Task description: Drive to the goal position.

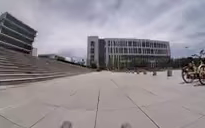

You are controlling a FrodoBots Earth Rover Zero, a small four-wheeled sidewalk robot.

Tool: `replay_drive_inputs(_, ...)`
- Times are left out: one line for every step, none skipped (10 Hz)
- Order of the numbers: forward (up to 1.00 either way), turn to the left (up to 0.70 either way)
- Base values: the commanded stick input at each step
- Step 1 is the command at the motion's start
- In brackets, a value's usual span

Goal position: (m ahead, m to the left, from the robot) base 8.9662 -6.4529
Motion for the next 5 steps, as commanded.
replay_drive_inputs(0.7, 0.0)
replay_drive_inputs(0.7, -0.01)
replay_drive_inputs(0.7, -0.15)
replay_drive_inputs(0.7, -0.32)
replay_drive_inputs(0.7, -0.18)
